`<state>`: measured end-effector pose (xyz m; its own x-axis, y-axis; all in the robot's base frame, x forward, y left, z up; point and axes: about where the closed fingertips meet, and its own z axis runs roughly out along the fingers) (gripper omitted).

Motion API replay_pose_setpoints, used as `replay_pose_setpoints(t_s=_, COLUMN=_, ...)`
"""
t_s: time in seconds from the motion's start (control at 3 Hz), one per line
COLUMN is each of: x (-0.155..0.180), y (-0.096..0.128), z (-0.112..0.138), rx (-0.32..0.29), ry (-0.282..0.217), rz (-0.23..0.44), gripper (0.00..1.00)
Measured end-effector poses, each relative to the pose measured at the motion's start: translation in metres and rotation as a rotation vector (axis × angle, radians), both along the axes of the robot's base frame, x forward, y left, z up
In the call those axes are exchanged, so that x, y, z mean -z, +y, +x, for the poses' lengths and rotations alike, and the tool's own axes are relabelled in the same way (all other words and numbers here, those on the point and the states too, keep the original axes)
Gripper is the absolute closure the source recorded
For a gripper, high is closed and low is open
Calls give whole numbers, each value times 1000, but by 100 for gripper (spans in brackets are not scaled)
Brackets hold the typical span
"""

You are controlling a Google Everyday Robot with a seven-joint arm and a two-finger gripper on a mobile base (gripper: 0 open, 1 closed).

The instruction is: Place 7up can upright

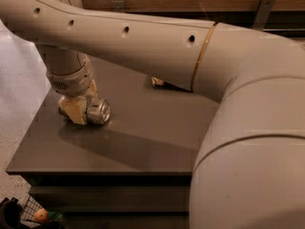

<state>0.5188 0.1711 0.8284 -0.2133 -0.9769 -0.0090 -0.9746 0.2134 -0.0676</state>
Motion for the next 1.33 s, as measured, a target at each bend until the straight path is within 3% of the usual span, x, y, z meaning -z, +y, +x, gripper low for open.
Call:
replay_pose_setpoints(t_s=0.33, x=0, y=0, z=0, rx=0, ry=0, rz=0, gripper=100)
replay_pose_setpoints(t_s=0.67, x=-29, y=-8, z=-4, rx=-23, ry=-54, rz=30, gripper=100)
replay_pose_setpoints(t_s=1.0, x=-65, y=-19, z=-11, rx=-39, ry=-122, rz=77, gripper=100)
replay_pose_setpoints(t_s=1.33, x=-90, y=-30, z=-16, rx=-83, ry=-169, rz=182, gripper=100)
